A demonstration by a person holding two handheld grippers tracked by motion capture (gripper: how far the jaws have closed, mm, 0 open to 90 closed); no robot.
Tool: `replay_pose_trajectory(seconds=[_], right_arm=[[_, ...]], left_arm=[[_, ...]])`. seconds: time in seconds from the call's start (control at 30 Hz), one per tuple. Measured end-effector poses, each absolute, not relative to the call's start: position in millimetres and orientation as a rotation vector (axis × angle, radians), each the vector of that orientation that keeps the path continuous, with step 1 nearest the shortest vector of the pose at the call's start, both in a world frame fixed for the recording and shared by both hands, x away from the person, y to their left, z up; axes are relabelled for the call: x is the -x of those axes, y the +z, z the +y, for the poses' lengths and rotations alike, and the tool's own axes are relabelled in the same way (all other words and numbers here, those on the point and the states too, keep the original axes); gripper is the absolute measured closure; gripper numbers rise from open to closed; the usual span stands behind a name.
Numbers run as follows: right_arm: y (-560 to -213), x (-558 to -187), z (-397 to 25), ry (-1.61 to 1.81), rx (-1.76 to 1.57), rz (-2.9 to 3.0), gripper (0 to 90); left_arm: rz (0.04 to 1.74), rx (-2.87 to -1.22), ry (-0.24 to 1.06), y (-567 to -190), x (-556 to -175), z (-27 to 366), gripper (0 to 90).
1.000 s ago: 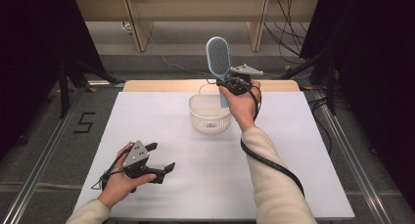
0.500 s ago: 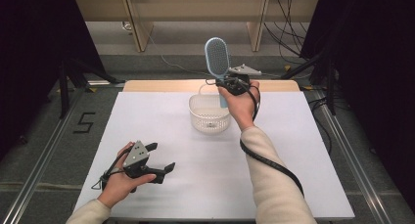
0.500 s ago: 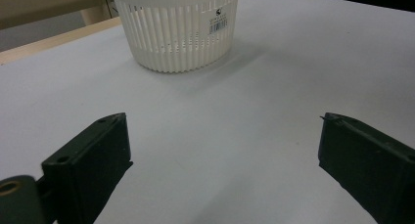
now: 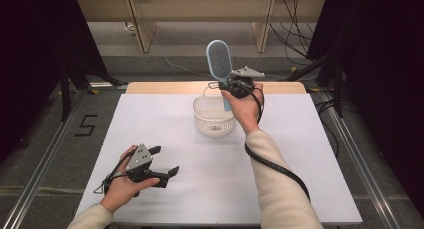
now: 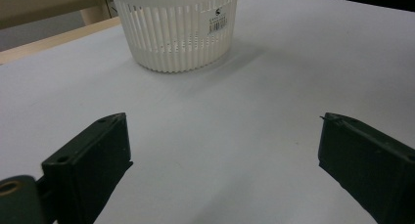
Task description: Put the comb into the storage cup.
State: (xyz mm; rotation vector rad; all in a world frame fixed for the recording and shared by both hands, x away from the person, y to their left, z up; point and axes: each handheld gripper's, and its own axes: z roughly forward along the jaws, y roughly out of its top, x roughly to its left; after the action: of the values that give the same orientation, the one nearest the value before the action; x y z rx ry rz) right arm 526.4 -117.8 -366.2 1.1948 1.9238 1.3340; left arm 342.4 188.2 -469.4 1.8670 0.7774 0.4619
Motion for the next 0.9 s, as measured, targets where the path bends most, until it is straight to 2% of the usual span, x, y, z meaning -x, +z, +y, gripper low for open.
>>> replay_pose_trajectory(seconds=[0.9], right_arm=[[-370.7, -528.8, -112.0, 1.32, -1.148, 1.949, 70.8]], left_arm=[[0.776, -1.868, 0.46, -469.6, -342.3, 188.0, 4.8]])
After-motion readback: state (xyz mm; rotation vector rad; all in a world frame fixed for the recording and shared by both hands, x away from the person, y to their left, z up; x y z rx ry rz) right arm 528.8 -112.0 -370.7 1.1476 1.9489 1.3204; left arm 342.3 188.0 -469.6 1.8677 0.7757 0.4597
